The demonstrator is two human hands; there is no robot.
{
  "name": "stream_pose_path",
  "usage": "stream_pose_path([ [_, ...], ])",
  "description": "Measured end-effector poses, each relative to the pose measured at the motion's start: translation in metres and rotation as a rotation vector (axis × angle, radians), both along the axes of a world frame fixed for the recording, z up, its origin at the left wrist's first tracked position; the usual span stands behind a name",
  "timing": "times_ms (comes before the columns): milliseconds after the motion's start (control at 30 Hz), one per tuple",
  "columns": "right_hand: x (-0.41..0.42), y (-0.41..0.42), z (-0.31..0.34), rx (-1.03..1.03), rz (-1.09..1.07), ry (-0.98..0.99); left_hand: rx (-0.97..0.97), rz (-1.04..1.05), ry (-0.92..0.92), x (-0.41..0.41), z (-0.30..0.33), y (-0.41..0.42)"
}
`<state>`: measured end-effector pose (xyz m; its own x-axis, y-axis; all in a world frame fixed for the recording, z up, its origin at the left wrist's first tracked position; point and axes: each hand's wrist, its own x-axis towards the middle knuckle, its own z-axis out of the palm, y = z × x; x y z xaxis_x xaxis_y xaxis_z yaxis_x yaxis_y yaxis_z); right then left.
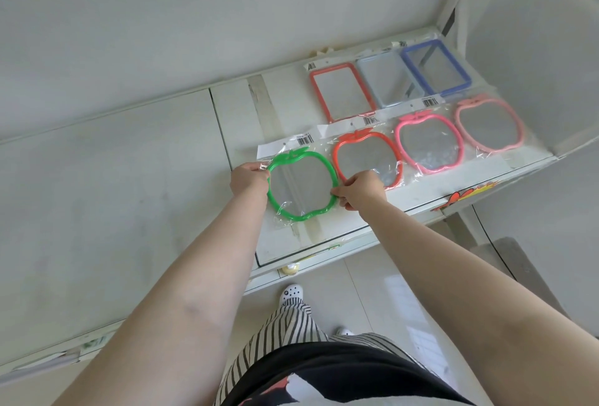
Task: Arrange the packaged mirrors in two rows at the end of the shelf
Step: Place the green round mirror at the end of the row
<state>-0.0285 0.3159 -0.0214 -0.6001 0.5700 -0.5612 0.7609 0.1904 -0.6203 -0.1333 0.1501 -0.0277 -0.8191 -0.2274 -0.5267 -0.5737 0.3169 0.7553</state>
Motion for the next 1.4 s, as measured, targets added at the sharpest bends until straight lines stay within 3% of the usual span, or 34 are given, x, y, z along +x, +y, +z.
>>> stream_pose_path([
  [267,-0.001,-0.003,-0.006,0.086,0.075,-0.058,-0.054,-0.045,0.018,0.001,-0.012,-0.006],
  [400,0.0,-0.002,0.0,0.281,0.225,-0.133,-0.096,-0.081,0.027,-0.001,-0.008,-0.009],
  [500,0.002,0.001,0.009,0.514,0.381,-0.175,-0.271,-0.151,0.087,-0.002,-0.001,-0.007],
  [600,0.007,0.007,0.01,0.65,0.399,-0.106,-0.477,-0.271,0.264,0.014,0.01,0.01],
  [700,0.012,0.017,0.003,0.648,0.311,0.042,-0.577,-0.518,0.338,0.041,0.01,0.036],
  [833,0.014,0.029,-0.012,0.622,0.352,-0.011,-0.678,-0.734,0.125,0.065,-0.005,0.054],
  [967,0.014,0.034,-0.025,0.581,0.409,-0.073,-0.688,-0.733,0.03,0.071,-0.015,0.059],
  [1400,0.016,0.038,-0.021,0.541,0.426,-0.055,-0.734,-0.686,0.064,0.074,-0.017,0.068],
])
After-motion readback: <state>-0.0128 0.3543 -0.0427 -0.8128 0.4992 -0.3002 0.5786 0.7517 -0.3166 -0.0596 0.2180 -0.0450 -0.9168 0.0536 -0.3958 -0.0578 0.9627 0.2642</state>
